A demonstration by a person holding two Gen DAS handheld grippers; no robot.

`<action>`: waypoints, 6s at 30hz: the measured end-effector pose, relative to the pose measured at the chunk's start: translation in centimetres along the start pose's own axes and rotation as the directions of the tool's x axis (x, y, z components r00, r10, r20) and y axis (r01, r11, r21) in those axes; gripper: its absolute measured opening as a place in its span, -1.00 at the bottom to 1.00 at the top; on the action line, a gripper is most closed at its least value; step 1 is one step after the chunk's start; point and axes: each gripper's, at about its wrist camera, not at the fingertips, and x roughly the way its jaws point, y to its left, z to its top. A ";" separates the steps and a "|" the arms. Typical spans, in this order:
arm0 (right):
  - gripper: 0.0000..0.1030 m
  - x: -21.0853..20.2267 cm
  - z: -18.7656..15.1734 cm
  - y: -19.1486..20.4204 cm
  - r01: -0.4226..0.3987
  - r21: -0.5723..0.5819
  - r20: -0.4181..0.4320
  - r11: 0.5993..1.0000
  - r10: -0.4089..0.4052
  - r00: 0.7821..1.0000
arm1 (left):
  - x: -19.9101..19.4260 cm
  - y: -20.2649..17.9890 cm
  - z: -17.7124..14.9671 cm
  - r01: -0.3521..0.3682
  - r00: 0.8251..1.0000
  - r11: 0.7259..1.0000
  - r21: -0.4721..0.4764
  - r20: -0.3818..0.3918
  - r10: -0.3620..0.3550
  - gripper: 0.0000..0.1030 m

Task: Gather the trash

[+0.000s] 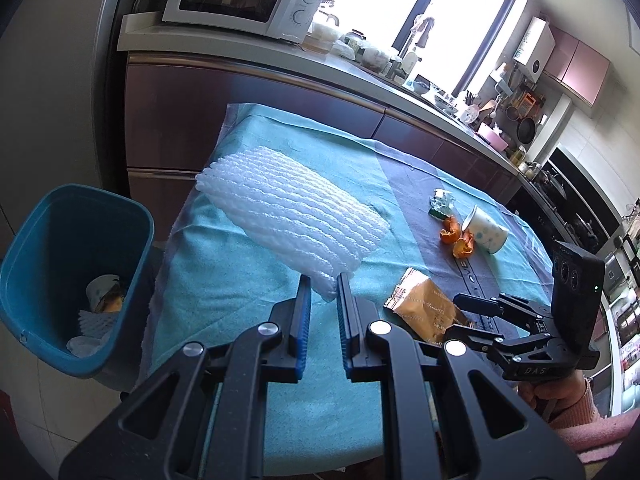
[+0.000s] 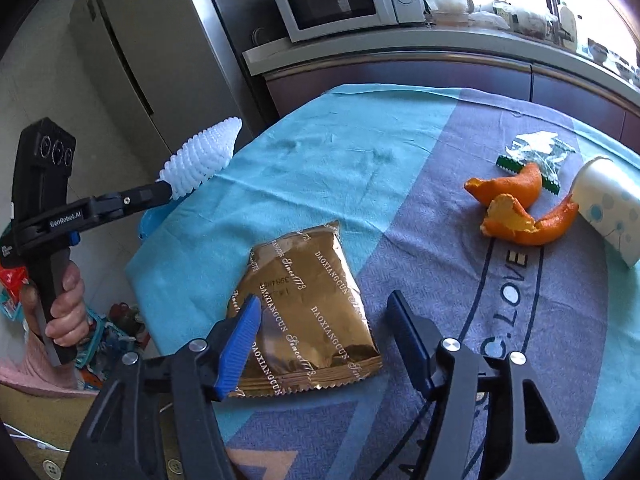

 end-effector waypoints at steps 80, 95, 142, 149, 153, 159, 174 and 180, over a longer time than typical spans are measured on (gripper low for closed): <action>-0.95 10.0 14.1 12.4 -0.330 -0.194 0.003 0.924 0.337 0.941 | -8.8 11.9 -2.4 -0.275 0.950 0.932 -0.236 0.082 0.301 -0.74; -0.95 12.8 15.0 14.7 -0.317 -0.228 -0.048 0.920 0.315 0.948 | -7.7 13.9 -2.7 -0.310 0.942 0.913 -0.264 0.042 0.332 -0.74; -0.69 18.0 15.4 17.7 -0.277 -0.191 -0.151 0.942 0.251 0.956 | -0.2 18.8 -3.7 -0.360 0.933 0.874 -0.326 -0.108 0.344 -0.57; -0.48 14.6 14.4 15.7 -0.309 -0.197 -0.107 0.930 0.293 0.950 | -1.1 16.4 -2.7 -0.325 0.944 0.901 -0.287 -0.046 0.326 -0.39; -0.29 11.1 13.3 13.4 -0.309 -0.181 -0.043 0.934 0.306 0.951 | -1.6 13.6 -1.6 -0.276 0.958 0.933 -0.232 0.008 0.285 -0.27; -0.17 5.2 10.6 8.3 -0.248 -0.121 0.077 0.961 0.258 0.963 | -1.3 8.0 -0.1 -0.171 0.982 0.980 -0.102 0.061 0.178 -0.07; -0.02 -4.7 2.4 -7.6 0.080 0.245 0.207 0.966 -0.133 0.969 | 8.6 -7.2 2.3 0.124 0.989 0.977 0.174 -0.096 -0.109 0.04; 0.00 -8.0 0.5 -12.8 0.164 0.363 0.246 0.917 -0.264 0.933 | 11.9 -12.0 1.5 0.195 0.972 0.952 0.234 -0.176 -0.156 0.04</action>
